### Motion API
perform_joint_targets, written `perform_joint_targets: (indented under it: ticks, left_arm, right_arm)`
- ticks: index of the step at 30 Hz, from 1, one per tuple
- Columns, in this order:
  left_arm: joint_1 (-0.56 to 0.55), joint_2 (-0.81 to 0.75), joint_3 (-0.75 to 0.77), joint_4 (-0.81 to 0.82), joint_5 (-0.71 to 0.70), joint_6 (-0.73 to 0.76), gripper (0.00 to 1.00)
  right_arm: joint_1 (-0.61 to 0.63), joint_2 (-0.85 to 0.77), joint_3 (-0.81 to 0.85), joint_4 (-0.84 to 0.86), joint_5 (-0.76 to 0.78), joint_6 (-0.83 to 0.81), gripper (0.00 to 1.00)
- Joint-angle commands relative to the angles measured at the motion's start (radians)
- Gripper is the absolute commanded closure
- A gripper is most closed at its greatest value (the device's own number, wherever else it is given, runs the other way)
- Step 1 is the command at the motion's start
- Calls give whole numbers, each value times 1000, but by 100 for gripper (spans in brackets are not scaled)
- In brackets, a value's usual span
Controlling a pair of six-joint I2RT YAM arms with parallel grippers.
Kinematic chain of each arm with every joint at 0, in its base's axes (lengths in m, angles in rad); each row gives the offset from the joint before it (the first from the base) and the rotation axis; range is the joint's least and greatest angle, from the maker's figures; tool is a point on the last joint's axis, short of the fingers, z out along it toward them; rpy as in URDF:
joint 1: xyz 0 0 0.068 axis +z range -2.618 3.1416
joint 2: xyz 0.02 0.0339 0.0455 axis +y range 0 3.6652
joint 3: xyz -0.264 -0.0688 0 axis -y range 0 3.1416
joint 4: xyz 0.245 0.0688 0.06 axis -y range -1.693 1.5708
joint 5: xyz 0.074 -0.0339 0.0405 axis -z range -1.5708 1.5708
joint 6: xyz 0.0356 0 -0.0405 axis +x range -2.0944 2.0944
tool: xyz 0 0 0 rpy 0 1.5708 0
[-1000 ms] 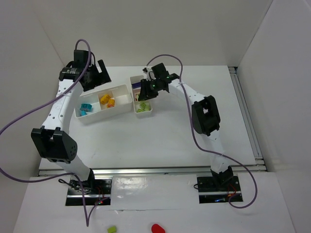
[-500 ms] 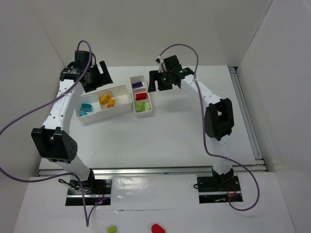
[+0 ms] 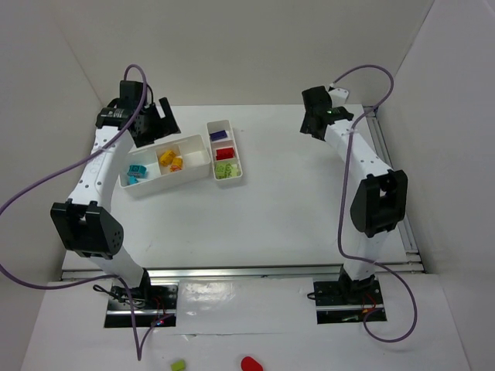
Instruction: Sort the legos into containers by color
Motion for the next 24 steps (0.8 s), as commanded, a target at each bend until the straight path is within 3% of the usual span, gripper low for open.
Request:
perform_joint_targets:
  ticks: [1,13,24]
  left_arm:
    - [4,10,28,11,23,5,2]
    - [-16,-10,19,20,32,5,2]
    - [-25,-30,1,20,41,5,2]
  right_arm:
    - [-9,-37,-21,-116,189,78,1]
    - [-18,-129,-167,-84,143,78,1]
    - [-36,-185,-192,-88,125,91,1]
